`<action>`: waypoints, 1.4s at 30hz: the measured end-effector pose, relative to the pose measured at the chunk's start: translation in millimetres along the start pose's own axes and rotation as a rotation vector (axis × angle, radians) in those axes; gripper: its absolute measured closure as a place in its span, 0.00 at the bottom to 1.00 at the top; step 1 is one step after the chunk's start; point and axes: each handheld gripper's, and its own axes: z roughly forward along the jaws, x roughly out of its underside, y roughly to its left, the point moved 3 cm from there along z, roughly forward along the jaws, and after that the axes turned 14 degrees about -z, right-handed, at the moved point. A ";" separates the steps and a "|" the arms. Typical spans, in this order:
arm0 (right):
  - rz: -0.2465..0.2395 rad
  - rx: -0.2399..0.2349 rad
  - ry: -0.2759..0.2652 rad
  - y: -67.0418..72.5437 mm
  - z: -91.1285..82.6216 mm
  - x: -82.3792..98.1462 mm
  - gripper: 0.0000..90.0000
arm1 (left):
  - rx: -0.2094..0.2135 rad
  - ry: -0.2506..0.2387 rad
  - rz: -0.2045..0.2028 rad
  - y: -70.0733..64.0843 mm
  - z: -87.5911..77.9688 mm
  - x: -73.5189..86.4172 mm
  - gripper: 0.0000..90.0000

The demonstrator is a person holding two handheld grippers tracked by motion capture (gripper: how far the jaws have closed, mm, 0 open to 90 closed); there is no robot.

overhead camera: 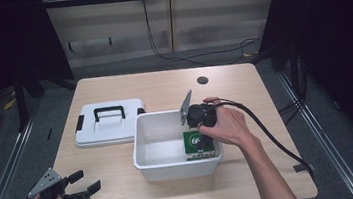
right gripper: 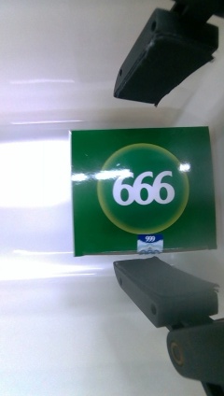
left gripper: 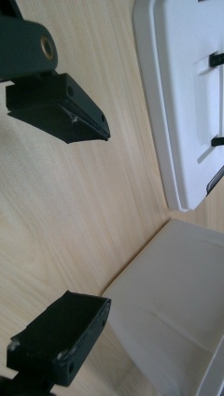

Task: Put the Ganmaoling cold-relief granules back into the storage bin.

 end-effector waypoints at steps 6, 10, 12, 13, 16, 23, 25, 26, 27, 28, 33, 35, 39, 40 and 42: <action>0.018 0.024 -0.094 1.8 -7.4 4.3 0.17 | 0.000 0.000 -0.001 -0.1 -0.1 0.0 0.18; 0.043 0.072 -0.186 4.5 -19.3 6.3 0.16 | 0.001 0.001 0.000 -0.5 -0.1 0.0 0.18; 0.053 0.065 -0.193 5.7 -21.8 7.3 0.17 | 0.001 -0.001 -0.005 -0.6 -0.2 0.2 0.18; 0.059 0.075 -0.197 6.2 -22.9 8.1 0.16 | 0.001 -0.001 -0.005 -0.4 -0.2 0.2 0.18; 0.066 0.081 -0.222 7.5 -24.6 9.9 0.16 | 0.000 0.000 -0.006 -0.3 -0.1 0.2 0.18; 0.096 0.134 -0.342 14.2 -38.6 18.7 0.17 | -0.001 -0.001 -0.005 -0.5 -0.2 0.3 0.18; 0.103 0.142 -0.366 15.6 -42.4 21.8 0.17 | -0.001 -0.001 -0.005 -0.5 -0.2 0.3 0.18; 0.110 0.149 -0.374 16.6 -44.4 23.2 0.17 | -0.001 0.000 -0.006 -0.5 -0.1 0.4 0.18; 0.117 0.164 -0.397 18.0 -48.6 27.1 0.17 | -0.001 0.001 -0.001 -0.2 -0.1 0.3 0.18; 0.125 0.175 -0.402 19.0 -50.7 29.3 0.17 | -0.001 0.001 -0.002 -0.2 0.0 0.3 0.18; 0.159 0.211 -0.408 24.0 -57.8 40.7 0.15 | -0.002 0.003 -0.006 -0.6 0.5 0.5 0.18; 0.169 0.221 -0.423 27.1 -59.9 45.7 0.15 | -0.001 0.001 -0.005 -0.5 0.2 0.4 0.18; 0.178 0.227 -0.426 32.8 -62.6 54.9 0.15 | -0.003 0.002 -0.006 -0.3 0.2 0.4 0.18; 0.186 0.225 -0.425 35.4 -63.7 59.1 0.15 | -0.003 0.002 -0.005 -0.5 0.3 0.4 0.18; 0.204 0.220 -0.417 38.7 -64.9 66.9 0.15 | -0.005 0.003 -0.005 -0.5 0.6 0.4 0.18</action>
